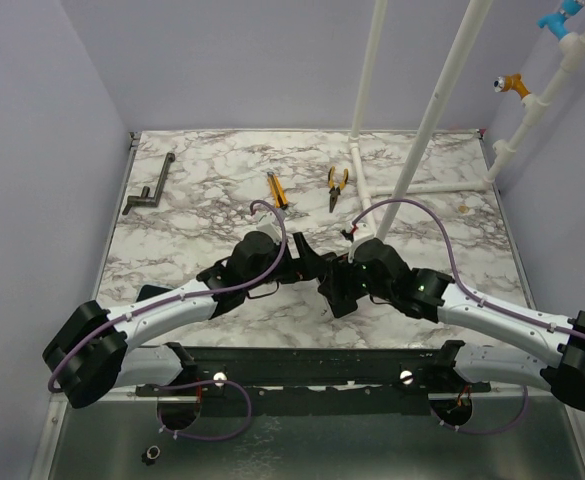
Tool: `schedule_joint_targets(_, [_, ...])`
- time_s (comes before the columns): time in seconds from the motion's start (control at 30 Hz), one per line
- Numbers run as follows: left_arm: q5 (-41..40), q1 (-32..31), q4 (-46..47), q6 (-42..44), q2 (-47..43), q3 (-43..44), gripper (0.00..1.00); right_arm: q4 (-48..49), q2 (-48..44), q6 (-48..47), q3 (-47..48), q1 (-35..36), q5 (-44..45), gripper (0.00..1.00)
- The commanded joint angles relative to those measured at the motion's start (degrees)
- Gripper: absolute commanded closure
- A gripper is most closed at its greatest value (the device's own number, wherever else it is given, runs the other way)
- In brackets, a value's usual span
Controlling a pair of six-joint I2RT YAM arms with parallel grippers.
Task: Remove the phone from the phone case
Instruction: Pick up the phone at the center of the board, then adjust the phone.
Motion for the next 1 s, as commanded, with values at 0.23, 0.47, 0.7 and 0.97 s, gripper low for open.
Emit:
schedule_joint_targets(0.23, [5.3, 0.4, 6.0, 0.2, 3.7, 2.6, 0.40, 5.2, -3.0, -1.3, -1.1, 1.0, -1.2, 1.00])
schedule_joint_targets(0.47, [7.6, 0.5, 9.0, -1.0, 6.1, 3.2, 0.55, 5.2, -3.4, -1.3, -1.4, 1.4, -0.7, 1.00])
schedule_joint_targets(0.7, [9.0, 0.7, 11.5, -2.1, 7.4, 3.3, 0.56, 5.3, -4.4, -1.2, -2.0, 1.6, -0.4, 1.00])
schedule_joint_targets(0.97, [10.9, 0.7, 12.9, -2.9, 8.6, 2.9, 0.71, 5.3, -5.2, -1.1, -2.5, 1.7, 0.3, 1.00])
